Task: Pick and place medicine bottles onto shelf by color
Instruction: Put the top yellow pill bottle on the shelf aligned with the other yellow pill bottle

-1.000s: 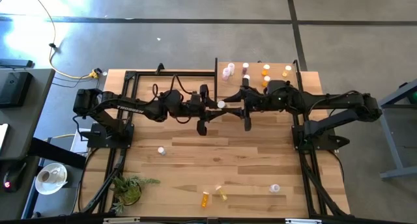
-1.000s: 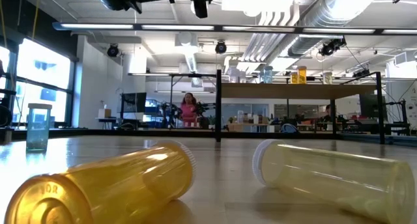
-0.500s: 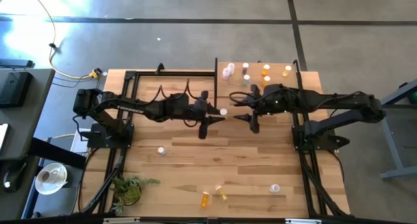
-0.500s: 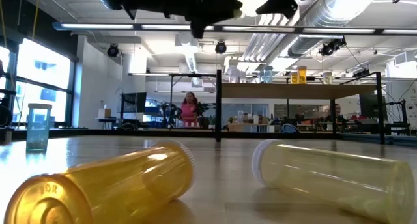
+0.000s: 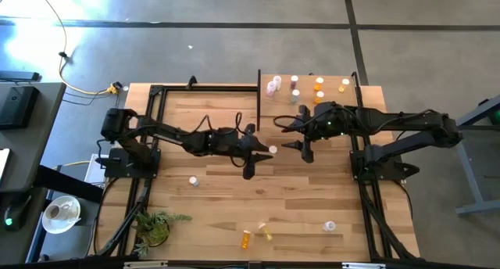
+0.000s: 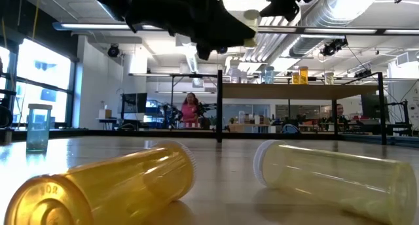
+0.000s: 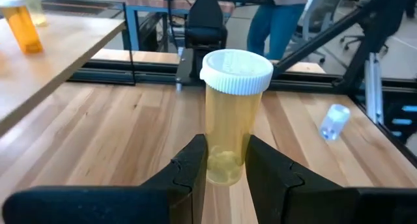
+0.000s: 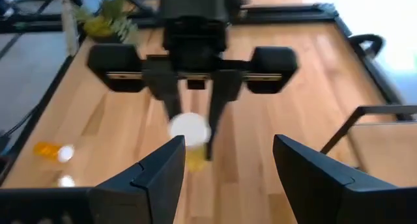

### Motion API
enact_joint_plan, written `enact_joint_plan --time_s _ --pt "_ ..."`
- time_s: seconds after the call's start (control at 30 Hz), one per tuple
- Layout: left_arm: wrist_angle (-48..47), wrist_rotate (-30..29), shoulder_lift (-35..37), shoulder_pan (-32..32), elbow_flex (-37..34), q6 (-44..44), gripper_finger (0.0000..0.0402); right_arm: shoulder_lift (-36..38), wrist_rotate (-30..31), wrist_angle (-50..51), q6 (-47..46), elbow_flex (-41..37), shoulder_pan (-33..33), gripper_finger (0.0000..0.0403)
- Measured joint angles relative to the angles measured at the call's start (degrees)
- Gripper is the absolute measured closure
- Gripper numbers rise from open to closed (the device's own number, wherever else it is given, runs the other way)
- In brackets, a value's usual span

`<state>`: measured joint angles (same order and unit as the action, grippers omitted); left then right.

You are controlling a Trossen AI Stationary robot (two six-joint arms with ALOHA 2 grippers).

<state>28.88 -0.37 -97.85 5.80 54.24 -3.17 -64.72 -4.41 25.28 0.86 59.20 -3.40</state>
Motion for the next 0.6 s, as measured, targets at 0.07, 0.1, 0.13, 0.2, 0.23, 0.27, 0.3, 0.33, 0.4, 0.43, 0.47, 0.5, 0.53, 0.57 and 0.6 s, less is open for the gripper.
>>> enact_joint_plan --time_s 0.07,0.1,0.13,0.2,0.23,0.27,0.3,0.33,0.4,0.43,0.47,0.5,0.53,0.57,0.6 --pt "2.45 -0.36 -1.72 -0.02 0.05 -0.96 0.0321 -0.56 -0.92 0.12 -0.84 0.00 0.00 0.0179" --pt "3.18 -0.33 -2.69 -0.01 0.58 -1.18 0.0321 -0.87 -1.16 0.05 -0.91 0.00 0.00 0.0179" --pt "3.54 -0.32 -3.63 0.03 1.17 -1.21 0.0321 -1.24 -1.22 0.35 -0.90 0.00 0.02 0.0179" --pt "3.42 -0.30 -5.39 0.03 2.74 -1.16 0.0321 -2.21 -1.50 0.59 -0.90 0.00 0.00 0.0179" --pt "3.14 -0.32 -6.27 0.03 3.60 -1.17 0.0321 -2.71 -1.85 0.63 -0.91 0.00 0.00 0.0179" --pt "3.15 -0.27 -7.31 0.03 4.72 -1.17 0.0321 -3.15 -2.12 0.61 -0.89 0.00 0.00 0.0179" --pt "2.82 -0.21 -7.96 0.03 5.46 -1.17 0.0321 -3.53 -2.25 0.59 -0.91 0.00 0.00 0.0179" --pt "2.08 -0.21 -8.53 0.03 6.05 -1.17 0.0321 -3.85 -2.30 0.70 -0.89 0.00 0.04 0.0179" --pt "2.13 -0.15 -9.57 0.03 7.33 -1.17 0.0321 -4.37 -2.29 1.27 -0.91 0.00 0.07 0.0179" --pt "2.13 -0.14 -9.82 0.03 7.73 -1.15 0.0321 -4.40 -2.16 1.99 -0.92 0.00 0.09 0.0179" --pt "2.18 -0.12 -10.00 0.03 8.06 -1.15 0.0321 -4.38 -1.94 2.53 -0.94 0.00 0.09 0.0179" --pt "2.18 -0.14 -10.09 0.03 8.24 -1.15 0.0321 -4.38 -1.76 2.97 -1.08 0.00 0.09 0.0179" --pt "2.19 -0.24 -10.11 0.03 8.29 -1.15 0.0321 -4.38 -1.74 3.73 -1.61 0.00 0.09 0.0179" --pt "2.11 -0.42 -10.12 0.03 8.32 -1.15 0.0321 -4.38 -1.74 4.40 -2.36 0.00 0.09 0.0179" --pt "2.08 -0.75 -10.17 0.07 8.35 -1.15 0.0321 -4.38 -1.69 4.66 -2.43 0.00 0.09 0.0179"
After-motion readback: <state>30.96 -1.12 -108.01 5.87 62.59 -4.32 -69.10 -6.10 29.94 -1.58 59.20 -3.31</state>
